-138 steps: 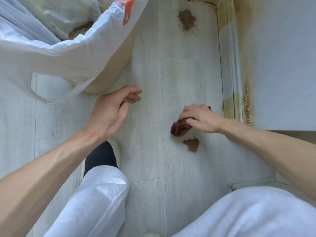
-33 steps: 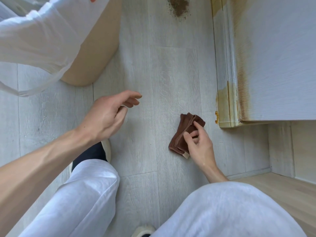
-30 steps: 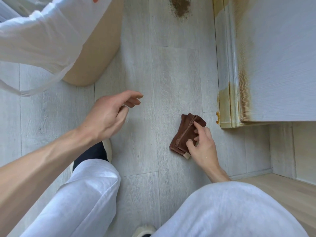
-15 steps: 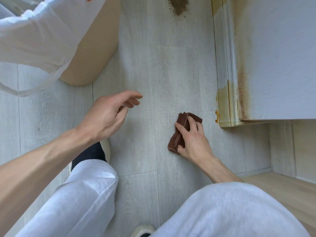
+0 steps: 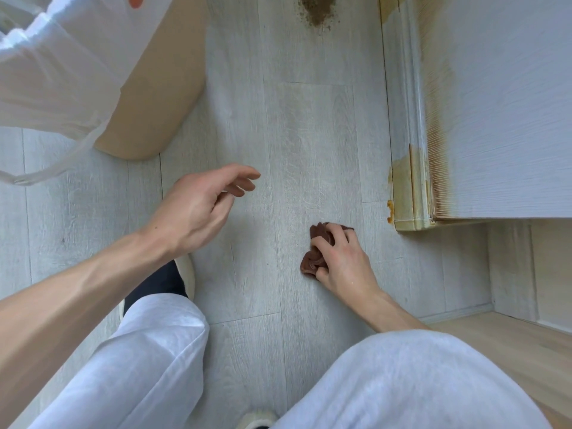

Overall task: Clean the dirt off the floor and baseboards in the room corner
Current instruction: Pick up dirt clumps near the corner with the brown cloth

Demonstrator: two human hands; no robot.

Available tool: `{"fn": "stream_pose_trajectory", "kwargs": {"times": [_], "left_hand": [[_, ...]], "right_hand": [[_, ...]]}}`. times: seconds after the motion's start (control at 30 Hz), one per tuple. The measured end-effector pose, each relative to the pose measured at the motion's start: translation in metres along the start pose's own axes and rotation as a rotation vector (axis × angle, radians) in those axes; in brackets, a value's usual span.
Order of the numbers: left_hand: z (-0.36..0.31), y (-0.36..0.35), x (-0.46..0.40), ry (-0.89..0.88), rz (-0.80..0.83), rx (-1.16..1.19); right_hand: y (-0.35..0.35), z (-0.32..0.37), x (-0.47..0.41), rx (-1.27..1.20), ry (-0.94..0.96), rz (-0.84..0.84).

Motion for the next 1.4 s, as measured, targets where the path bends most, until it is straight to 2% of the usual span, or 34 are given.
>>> {"fn": "stream_pose_trajectory", "kwargs": {"times": [0.17,0.63,0.87,1.03,1.17,1.3,1.37,1.4], "left_hand": [[-0.002,-0.003,-0.002,0.007,-0.001,0.007],[0.003,0.002,0.009,0.007,-0.004,0.004],[-0.012,0.024,0.014,-0.015,-0.048,0.059],[-0.063,0.056,0.023,-0.169,-0.105,0.073],[-0.105,0.094,0.039,-0.305,-0.195,0.137],[-0.138,0.168,0.068,-0.443,-0.354,0.287],[-0.13,0.216,0.071,-0.402,-0.476,0.386],[-0.116,0.238,0.065,-0.325,-0.528,0.39]], "right_hand": [[-0.006,0.008,0.008,-0.042,0.046,-0.125],[-0.003,-0.002,0.008,-0.114,-0.022,-0.258],[0.057,-0.016,0.024,-0.366,-0.124,-0.388],[0.135,-0.021,0.022,-0.606,-0.152,-0.411],[0.235,0.011,-0.017,-0.737,0.032,-0.474],[0.358,0.099,-0.074,-0.881,0.45,-0.591],[0.4,0.14,-0.108,-0.857,0.636,-0.593],[0.414,0.16,-0.127,-0.847,0.7,-0.566]]}}
Point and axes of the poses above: each hand's wrist, its own x-axis away from the middle knuckle, its own y-axis out of the back of the hand, z = x × y, the point moved 9 cm from there along -x, towards the middle knuckle, and after that the axes turned 14 degrees about y, right-handed, at the moved point
